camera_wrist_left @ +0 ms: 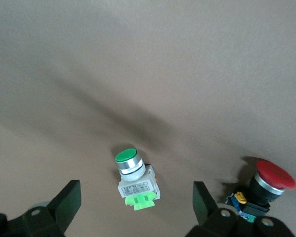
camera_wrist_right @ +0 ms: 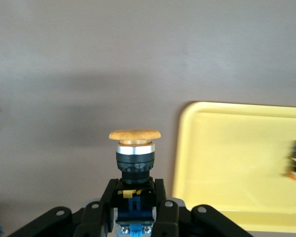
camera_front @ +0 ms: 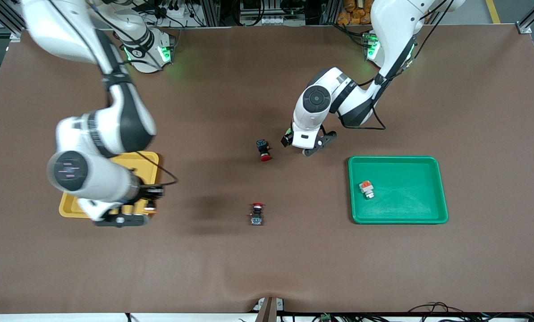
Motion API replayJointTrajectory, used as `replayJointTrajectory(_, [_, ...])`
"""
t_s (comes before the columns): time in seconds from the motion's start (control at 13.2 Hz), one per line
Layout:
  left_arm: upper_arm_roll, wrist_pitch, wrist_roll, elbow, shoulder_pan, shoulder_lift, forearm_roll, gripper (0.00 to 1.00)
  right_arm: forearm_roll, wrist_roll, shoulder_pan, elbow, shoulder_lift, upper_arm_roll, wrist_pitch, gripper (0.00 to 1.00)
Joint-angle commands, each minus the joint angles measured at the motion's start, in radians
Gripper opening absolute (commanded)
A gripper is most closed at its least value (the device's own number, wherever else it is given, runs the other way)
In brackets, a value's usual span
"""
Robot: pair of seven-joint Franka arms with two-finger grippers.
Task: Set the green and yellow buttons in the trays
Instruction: 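Lower the yellow button into the yellow tray while the left gripper grasps green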
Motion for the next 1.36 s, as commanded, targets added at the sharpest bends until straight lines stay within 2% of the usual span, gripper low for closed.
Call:
replayJointTrajectory(0.0, [0.009,0.078,-0.078,-0.019,-0.045,0.025,0.017,1.0,-0.006,-0.114,-0.091,-0.103,-0.052,0.018,0.026,0.0])
replayJointTrajectory(0.15, [0.014,0.095,-0.096,-0.019,-0.06,0.044,0.037,1.0,-0.007,-0.14,-0.126,-0.109,-0.034,0.018,0.049,0.0])
replayJointTrajectory(0.45, [0.011,0.095,-0.231,-0.022,-0.069,0.081,0.173,1.0,0.004,-0.143,-0.16,-0.117,0.028,0.018,0.082,0.0])
replayJointTrajectory(0.61, [0.011,0.095,-0.237,-0.022,-0.069,0.084,0.176,1.0,0.004,-0.177,-0.195,-0.182,0.038,0.018,0.15,0.0])
replayJointTrajectory(0.68, [0.009,0.095,-0.237,-0.022,-0.069,0.085,0.176,0.79,0.004,-0.212,-0.215,-0.23,0.04,0.018,0.211,0.0])
replayJointTrajectory(0.76, [0.009,0.095,-0.236,-0.022,-0.069,0.085,0.176,0.48,0.004,-0.24,-0.226,-0.278,0.038,0.018,0.249,0.0])
replayJointTrajectory(0.83, [0.008,0.095,-0.236,-0.022,-0.072,0.084,0.176,0.21,0.004,-0.242,-0.232,-0.307,0.04,0.018,0.265,0.0])
replayJointTrajectory(0.91, [0.008,0.095,-0.237,-0.022,-0.074,0.084,0.176,0.04,0.004,-0.243,-0.235,-0.318,0.052,0.017,0.279,0.0])
replayJointTrajectory(0.98, [0.008,0.095,-0.236,-0.019,-0.072,0.084,0.176,0.0,0.004,-0.243,-0.249,-0.318,0.077,0.015,0.29,0.01])
replayJointTrajectory(1.06, [0.008,0.095,-0.227,-0.019,-0.071,0.084,0.176,0.0,0.004,-0.243,-0.266,-0.318,0.09,0.015,0.296,0.14])
replayJointTrajectory(1.14, [0.008,0.091,-0.218,-0.017,-0.065,0.079,0.176,0.0,0.004,-0.243,-0.27,-0.318,0.095,0.015,0.294,0.46])
replayJointTrajectory(1.21, [0.008,0.082,-0.208,-0.013,-0.057,0.073,0.176,0.0,0.004,-0.243,-0.273,-0.319,0.098,0.015,0.291,0.82])
replayJointTrajectory(1.29, [0.009,0.068,-0.189,-0.004,-0.054,0.07,0.176,0.0,0.004,-0.242,-0.272,-0.318,0.097,0.015,0.284,1.0])
